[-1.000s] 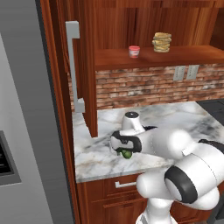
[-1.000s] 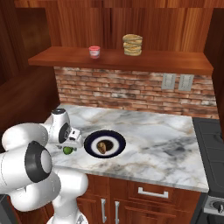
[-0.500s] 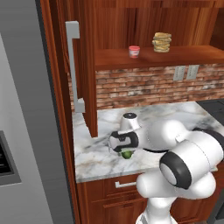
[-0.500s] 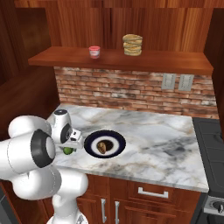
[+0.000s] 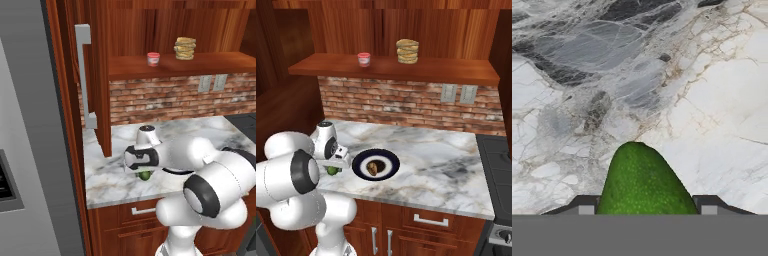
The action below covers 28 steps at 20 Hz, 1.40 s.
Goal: Pick the avocado and bread from the counter and place them on the plate. Then pick the jam from the cabinet and place it next to the plate. Lastly close the cabinet door.
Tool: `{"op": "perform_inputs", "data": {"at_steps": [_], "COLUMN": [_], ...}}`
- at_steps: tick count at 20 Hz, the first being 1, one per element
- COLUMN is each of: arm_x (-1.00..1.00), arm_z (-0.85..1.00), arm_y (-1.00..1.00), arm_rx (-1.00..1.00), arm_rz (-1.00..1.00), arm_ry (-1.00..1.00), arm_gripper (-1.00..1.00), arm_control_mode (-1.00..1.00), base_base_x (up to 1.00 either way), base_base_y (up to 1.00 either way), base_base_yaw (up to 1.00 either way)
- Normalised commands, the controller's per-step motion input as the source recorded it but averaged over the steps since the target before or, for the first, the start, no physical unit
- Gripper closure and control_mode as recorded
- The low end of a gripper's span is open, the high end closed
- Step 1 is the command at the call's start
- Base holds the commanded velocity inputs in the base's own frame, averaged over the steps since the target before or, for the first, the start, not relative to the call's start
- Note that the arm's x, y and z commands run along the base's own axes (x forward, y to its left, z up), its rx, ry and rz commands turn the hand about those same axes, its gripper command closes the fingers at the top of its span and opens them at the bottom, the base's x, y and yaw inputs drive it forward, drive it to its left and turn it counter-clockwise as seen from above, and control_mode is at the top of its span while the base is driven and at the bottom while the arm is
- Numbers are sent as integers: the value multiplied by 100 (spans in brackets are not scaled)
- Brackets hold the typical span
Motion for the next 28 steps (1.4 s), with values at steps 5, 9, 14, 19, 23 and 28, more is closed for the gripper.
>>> {"op": "perform_inputs", "data": {"at_steps": [5, 9, 14, 19, 23, 28], "arm_x": [-48, -45, -26, -6, 0, 0], "arm_z": [61, 69, 77, 77, 60, 42], "arm_y": [-5, -21, -39, -52, -56, -53], "arm_rx": [-1, 0, 0, 0, 4, 2], "arm_rz": [0, 0, 0, 0, 0, 0], "arm_ry": [-8, -8, -5, 0, 0, 0], "arm_gripper": [100, 100, 100, 100, 100, 100], "arm_control_mode": [-100, -100, -100, -100, -100, -100], "base_base_x": [0, 0, 0, 0, 0, 0], "base_base_y": [0, 0, 0, 0, 0, 0], "base_base_yaw": [0, 0, 0, 0, 0, 0]}}
